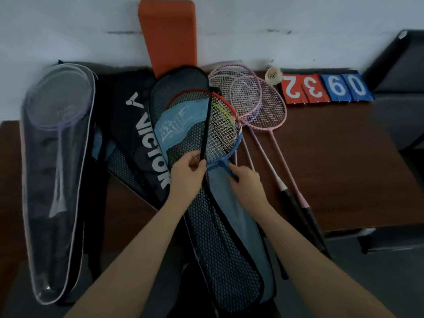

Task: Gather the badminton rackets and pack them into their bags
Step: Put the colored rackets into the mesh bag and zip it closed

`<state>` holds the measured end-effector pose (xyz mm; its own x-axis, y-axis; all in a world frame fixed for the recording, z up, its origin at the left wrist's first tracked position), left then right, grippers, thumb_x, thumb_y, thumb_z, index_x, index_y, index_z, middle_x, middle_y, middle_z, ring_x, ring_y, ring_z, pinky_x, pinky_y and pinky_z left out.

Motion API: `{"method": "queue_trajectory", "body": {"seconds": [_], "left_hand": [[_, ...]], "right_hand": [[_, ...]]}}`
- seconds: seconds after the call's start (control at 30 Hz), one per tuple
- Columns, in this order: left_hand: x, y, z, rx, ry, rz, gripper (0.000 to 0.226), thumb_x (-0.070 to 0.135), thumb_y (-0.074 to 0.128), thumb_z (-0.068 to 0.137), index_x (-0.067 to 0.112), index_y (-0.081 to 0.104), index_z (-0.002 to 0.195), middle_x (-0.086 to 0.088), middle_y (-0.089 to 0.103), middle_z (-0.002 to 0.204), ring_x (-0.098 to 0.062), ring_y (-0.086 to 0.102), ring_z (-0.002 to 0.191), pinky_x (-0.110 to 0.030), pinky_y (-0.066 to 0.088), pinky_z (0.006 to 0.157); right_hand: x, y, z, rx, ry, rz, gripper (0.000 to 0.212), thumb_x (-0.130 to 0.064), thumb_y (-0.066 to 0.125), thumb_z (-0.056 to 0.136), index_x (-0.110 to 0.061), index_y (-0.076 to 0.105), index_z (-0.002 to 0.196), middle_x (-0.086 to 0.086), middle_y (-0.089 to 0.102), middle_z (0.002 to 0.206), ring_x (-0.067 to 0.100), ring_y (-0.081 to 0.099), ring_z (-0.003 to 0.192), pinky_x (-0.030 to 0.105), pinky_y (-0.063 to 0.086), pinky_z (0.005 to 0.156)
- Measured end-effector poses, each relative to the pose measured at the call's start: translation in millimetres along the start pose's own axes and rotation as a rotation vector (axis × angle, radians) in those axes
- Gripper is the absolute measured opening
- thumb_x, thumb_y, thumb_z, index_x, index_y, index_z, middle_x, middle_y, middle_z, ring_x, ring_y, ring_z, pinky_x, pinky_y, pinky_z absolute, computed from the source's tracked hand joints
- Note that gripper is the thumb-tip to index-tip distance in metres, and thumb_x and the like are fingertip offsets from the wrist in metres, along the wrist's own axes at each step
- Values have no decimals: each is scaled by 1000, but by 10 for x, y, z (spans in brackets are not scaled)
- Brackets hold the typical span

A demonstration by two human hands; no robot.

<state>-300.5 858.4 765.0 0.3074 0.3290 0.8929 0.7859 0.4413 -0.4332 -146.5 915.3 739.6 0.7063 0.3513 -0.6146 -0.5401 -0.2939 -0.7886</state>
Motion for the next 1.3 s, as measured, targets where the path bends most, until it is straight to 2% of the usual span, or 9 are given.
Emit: {"method": "queue_trajectory", "body": {"seconds": [0.07, 0.23, 0.37, 0.5, 0.6, 0.83, 1.03, 1.13, 1.3], "left_hand": [[38, 1, -1, -68, 97, 145, 38, 16, 59, 89, 10, 54, 126, -5, 61, 109, -13, 55, 96, -19, 43, 84], [-281, 64, -134, -200, 25, 143, 58, 14, 57, 88, 18, 35, 142, -6, 54, 125, -18, 51, 113, -31, 42, 99], [-263, 12, -235, -141, 98, 91, 54, 9, 56, 89, 14, 38, 140, -2, 52, 119, -10, 48, 109, -15, 34, 95], [-128, 43, -209, -162, 162, 79, 49, 5, 51, 92, 12, 40, 139, 1, 47, 99, -6, 47, 86, -5, 36, 75], [-34, 72, -163, -186, 193, 33, 47, 2, 49, 92, 13, 42, 138, 0, 49, 106, -5, 47, 95, 2, 33, 79], [-147, -13, -243, -226, 141, -62, 43, 0, 45, 94, 18, 46, 134, -2, 52, 109, -1, 50, 96, -4, 36, 85], [-324, -250, -129, -18, 61, -40, 37, 4, 44, 94, 15, 48, 130, -1, 50, 123, -9, 48, 114, -19, 36, 101], [-422, -310, -110, 38, 96, 179, 38, 7, 48, 92, 11, 47, 130, -6, 52, 117, -14, 49, 107, -14, 33, 88], [-683, -263, -315, -69, 79, 321, 48, 17, 53, 91, 16, 37, 137, -4, 49, 123, -11, 48, 102, -24, 42, 81]], "right_hand": [[-43, 71, 31, 43, 0, 26, 41, -7, 57, 87, -15, 56, 127, 1, 46, 77, 12, 42, 66, 16, 29, 49], [-118, 154, 81, 107, -14, 134, 35, -4, 61, 84, -15, 63, 117, 2, 49, 74, 12, 45, 65, 26, 35, 55], [-84, 200, 9, 74, -21, 161, 49, -5, 63, 85, -11, 51, 132, 8, 53, 79, 16, 49, 69, 25, 42, 62], [-55, 264, -117, -5, -66, 145, 48, 0, 61, 85, -5, 51, 131, 5, 53, 81, 16, 50, 71, 26, 44, 65], [-29, 279, -171, -56, -91, 143, 46, 1, 59, 86, -7, 52, 130, 7, 55, 82, 17, 53, 73, 29, 47, 65], [-173, 126, 191, 68, -71, 223, 44, 2, 61, 83, -5, 55, 126, 8, 56, 80, 12, 51, 72, 6, 36, 64], [-326, 289, 387, 119, -14, 265, 44, -4, 60, 85, -13, 55, 128, 7, 53, 77, 11, 47, 68, 11, 36, 59], [-334, 453, 376, 131, 24, 235, 43, -5, 57, 86, -20, 57, 126, 2, 49, 76, 10, 45, 66, 10, 36, 54], [-395, 562, 439, 199, -31, 25, 38, -7, 60, 79, -12, 64, 117, 7, 58, 74, 26, 53, 72, 31, 37, 60]]}}
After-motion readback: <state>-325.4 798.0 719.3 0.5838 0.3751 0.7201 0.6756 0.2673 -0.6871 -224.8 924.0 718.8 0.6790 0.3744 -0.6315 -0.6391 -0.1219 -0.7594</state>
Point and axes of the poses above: each hand's wrist, its own z-axis towards the middle knuckle, its own y-axis out of the palm, x = y × z, the point moved 7 cm from there along z, towards the middle knuckle
